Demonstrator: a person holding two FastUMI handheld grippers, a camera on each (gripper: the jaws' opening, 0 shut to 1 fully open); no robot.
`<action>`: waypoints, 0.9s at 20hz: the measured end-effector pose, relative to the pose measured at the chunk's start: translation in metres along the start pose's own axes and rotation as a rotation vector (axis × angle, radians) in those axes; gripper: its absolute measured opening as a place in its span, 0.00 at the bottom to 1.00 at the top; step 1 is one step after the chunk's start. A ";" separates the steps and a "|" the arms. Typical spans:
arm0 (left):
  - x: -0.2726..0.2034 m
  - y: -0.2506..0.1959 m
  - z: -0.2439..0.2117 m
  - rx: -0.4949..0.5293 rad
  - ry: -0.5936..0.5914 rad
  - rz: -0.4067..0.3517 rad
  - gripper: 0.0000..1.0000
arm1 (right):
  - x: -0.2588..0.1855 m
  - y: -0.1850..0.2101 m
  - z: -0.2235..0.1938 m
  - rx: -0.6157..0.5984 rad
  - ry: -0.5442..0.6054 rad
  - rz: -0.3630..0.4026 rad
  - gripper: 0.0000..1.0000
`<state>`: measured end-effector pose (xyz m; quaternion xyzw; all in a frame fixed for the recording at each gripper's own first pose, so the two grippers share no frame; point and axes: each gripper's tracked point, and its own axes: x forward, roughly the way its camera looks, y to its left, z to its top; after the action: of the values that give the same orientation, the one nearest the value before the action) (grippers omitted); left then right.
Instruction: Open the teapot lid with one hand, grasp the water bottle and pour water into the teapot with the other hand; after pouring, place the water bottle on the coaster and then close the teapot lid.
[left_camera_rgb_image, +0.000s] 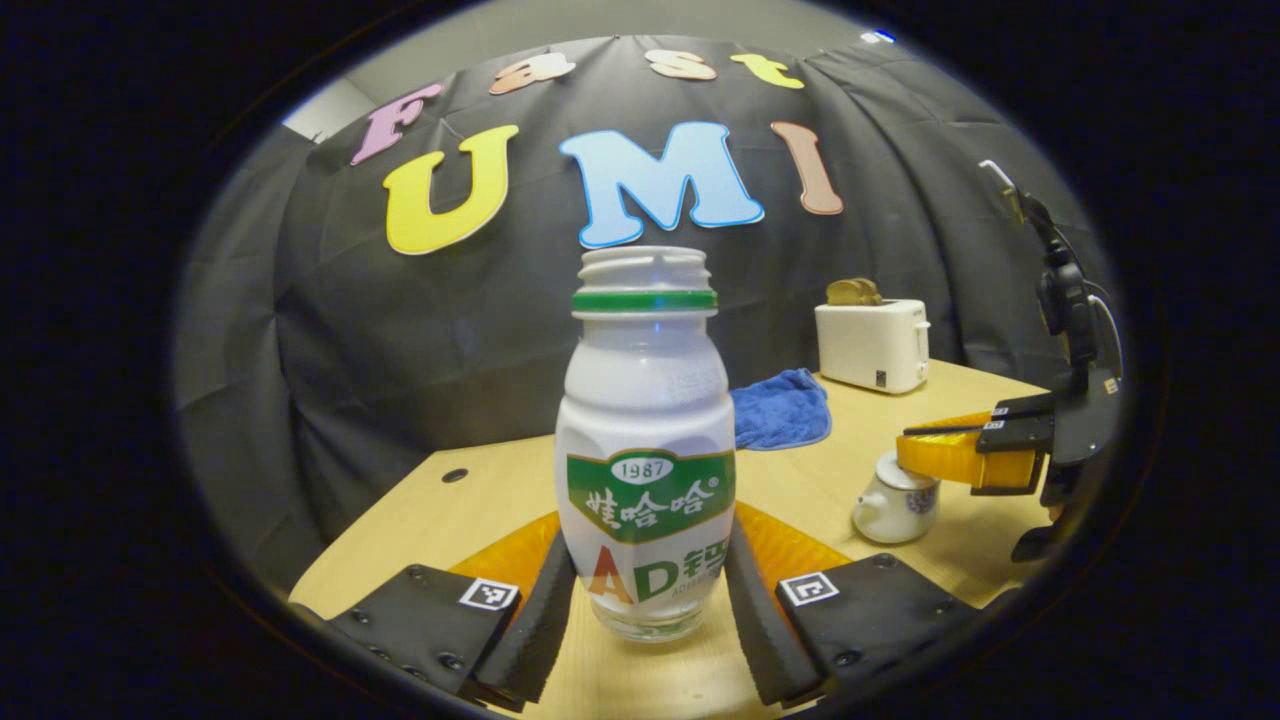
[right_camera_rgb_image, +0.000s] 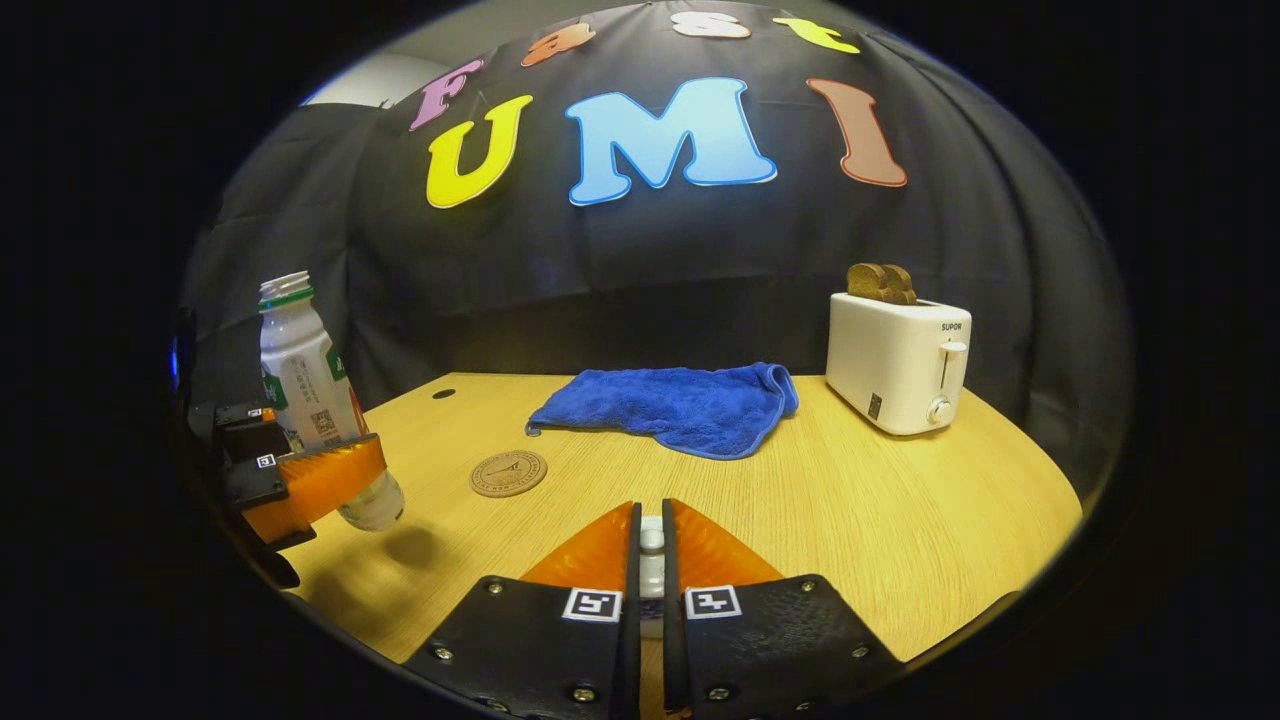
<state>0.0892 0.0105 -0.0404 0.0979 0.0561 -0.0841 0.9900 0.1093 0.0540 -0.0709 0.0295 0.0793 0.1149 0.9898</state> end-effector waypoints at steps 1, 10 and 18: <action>0.001 0.000 0.001 -0.006 -0.002 0.001 0.86 | 0.000 0.000 0.001 0.001 -0.007 0.000 0.09; 0.040 0.012 0.015 -0.192 -0.010 -0.060 0.80 | 0.001 -0.001 -0.001 0.007 -0.042 0.004 0.09; 0.097 0.037 0.017 -0.177 0.015 -0.092 0.80 | -0.001 0.000 -0.001 0.040 -0.055 0.026 0.09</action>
<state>0.1926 0.0278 -0.0291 0.0080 0.0750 -0.1237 0.9894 0.1082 0.0535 -0.0718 0.0535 0.0540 0.1254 0.9892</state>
